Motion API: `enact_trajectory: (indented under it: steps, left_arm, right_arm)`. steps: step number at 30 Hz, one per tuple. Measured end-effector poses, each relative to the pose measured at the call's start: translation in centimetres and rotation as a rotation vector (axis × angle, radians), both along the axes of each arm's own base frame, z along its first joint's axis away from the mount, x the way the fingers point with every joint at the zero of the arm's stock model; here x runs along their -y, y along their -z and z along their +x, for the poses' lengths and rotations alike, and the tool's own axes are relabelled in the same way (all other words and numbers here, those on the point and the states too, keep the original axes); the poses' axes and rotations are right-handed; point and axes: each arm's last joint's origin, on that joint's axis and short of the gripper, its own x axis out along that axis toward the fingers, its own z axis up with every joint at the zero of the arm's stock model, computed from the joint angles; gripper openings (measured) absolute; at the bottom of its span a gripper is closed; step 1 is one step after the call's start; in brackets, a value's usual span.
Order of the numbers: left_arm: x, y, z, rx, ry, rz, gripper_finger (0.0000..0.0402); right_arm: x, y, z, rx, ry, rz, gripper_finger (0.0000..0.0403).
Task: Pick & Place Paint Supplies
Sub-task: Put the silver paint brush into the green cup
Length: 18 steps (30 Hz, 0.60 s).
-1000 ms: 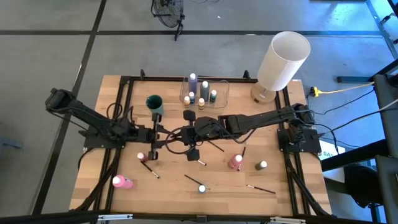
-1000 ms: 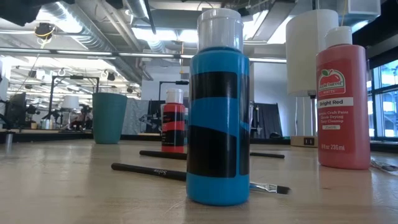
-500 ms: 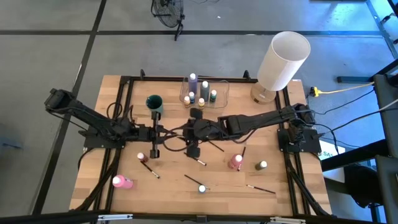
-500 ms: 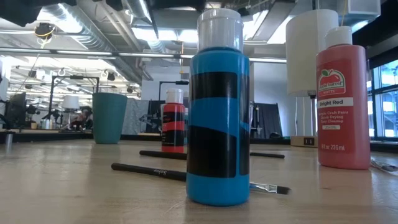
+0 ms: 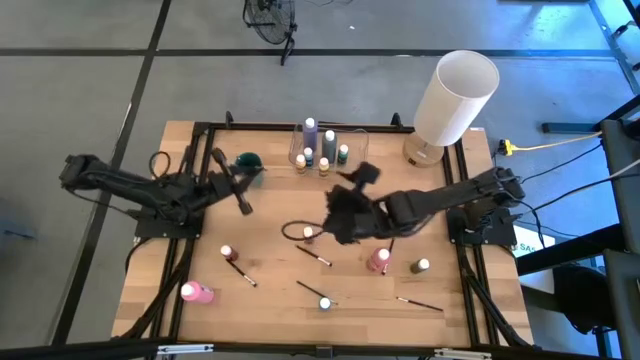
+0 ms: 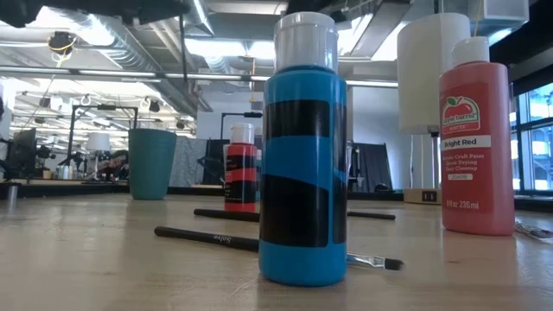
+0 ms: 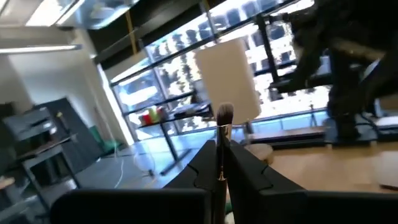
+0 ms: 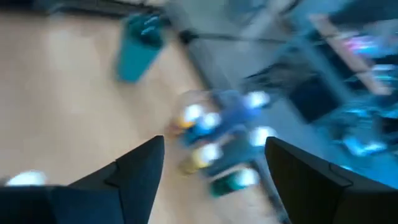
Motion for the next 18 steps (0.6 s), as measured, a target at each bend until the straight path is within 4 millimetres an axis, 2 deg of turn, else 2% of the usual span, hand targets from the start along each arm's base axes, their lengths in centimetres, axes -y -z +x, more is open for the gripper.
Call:
enact_trajectory:
  steps: [4, 7, 10, 12, 18]
  left_arm:
    - [-2.0, 3.3, -0.4, 0.071, 0.014, -0.107, 0.0012]
    - [-3.2, 5.9, -1.5, 0.165, -0.029, -0.145, 0.0012]
    - [-3.9, 7.0, -2.7, 0.272, -0.105, -0.140, 0.0012]
    - [-4.3, 7.1, -2.8, 0.254, -0.179, -0.146, 0.0012]
    - [-5.0, 7.7, -2.7, 0.195, -0.247, -0.158, 0.0012]
  right_arm:
    - [-1.3, 0.0, -2.2, 0.045, 0.073, -0.069, 0.0283]
    - [-1.8, 0.2, -3.3, 0.075, 0.101, -0.077, 0.0283]
    - [-2.1, 0.4, -3.8, 0.090, 0.106, -0.060, 0.0283]
    - [-2.3, 0.7, -4.0, 0.085, 0.104, -0.058, 0.0283]
    - [-2.6, 1.6, -4.3, 0.060, 0.095, -0.060, 0.0283]
